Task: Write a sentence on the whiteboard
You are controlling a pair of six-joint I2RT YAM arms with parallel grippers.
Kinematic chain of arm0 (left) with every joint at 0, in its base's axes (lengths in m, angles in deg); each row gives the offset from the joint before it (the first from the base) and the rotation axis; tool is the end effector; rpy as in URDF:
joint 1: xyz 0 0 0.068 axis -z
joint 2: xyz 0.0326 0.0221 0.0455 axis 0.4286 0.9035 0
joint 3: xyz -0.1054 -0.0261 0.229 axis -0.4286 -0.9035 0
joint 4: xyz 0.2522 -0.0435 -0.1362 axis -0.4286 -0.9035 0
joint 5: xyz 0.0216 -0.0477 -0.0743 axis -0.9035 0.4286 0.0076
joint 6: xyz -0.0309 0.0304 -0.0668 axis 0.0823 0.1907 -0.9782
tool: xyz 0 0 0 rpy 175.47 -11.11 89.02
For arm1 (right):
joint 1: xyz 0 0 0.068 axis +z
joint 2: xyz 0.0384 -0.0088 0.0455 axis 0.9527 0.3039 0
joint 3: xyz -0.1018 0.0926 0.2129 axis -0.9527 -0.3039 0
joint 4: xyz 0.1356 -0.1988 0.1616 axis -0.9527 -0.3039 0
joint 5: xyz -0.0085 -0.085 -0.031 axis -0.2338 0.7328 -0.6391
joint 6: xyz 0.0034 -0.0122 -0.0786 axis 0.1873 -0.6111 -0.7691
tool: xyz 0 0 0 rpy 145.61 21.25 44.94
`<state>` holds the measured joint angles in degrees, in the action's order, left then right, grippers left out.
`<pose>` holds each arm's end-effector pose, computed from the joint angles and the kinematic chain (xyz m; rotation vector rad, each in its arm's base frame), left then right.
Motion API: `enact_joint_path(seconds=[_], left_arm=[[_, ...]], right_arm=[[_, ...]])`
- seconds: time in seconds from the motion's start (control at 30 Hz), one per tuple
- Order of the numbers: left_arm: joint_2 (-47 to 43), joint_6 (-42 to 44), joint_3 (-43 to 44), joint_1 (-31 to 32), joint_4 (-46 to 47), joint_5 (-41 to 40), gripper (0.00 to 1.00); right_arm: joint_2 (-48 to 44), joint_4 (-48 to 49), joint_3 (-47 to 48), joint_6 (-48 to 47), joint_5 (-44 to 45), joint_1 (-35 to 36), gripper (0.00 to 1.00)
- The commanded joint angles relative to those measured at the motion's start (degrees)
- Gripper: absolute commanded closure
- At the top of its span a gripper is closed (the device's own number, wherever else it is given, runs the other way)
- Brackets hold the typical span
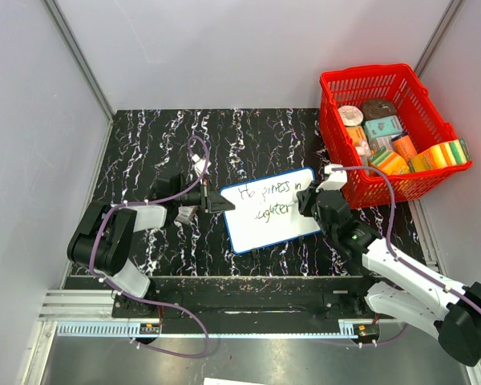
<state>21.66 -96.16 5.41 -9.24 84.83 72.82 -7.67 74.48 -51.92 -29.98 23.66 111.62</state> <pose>0.2952 -0.1477 0.1177 0.5213 1.9944 -1.5439 0.2342 0.1556 0.2166 0.0605 1.9053 0.3730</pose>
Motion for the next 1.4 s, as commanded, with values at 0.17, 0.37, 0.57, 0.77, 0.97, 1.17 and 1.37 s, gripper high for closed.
enact_joint_path(seconds=[0.17, 0.37, 0.57, 0.77, 0.97, 1.17, 1.37], left_arm=[[-0.27, 7.32, 0.06, 0.29, -1.95, -6.61, 1.00], [-0.36, 7.32, 0.06, 0.29, -1.95, -6.70, 1.00], [-0.36, 7.32, 0.06, 0.29, -1.87, -6.79, 1.00], [-0.27, 7.32, -0.03, 0.29, -1.87, -6.79, 1.00], [-0.27, 7.32, 0.06, 0.29, -1.95, -6.87, 1.00], [-0.45, 7.41, 0.06, 0.29, -2.04, -7.05, 1.00], [-0.54, 7.50, 0.06, 0.29, -2.30, -7.31, 0.97]], right_arm=[[-0.63, 2.11, 2.46, -1.28, 3.52, -0.29, 1.00], [-0.72, 1.58, 1.76, -1.02, 3.00, -0.20, 1.00], [-1.42, 0.53, 0.62, -0.31, 2.64, -0.20, 1.00], [-2.83, -0.44, -0.87, 0.48, 2.29, -0.29, 1.00], [-3.79, -0.44, -1.58, 1.44, 1.77, -0.20, 1.00], [-7.30, -0.27, -0.88, 1.36, 1.15, -0.20, 1.00], [-11.70, -1.15, -0.70, 1.27, 0.27, -0.20, 1.00]])
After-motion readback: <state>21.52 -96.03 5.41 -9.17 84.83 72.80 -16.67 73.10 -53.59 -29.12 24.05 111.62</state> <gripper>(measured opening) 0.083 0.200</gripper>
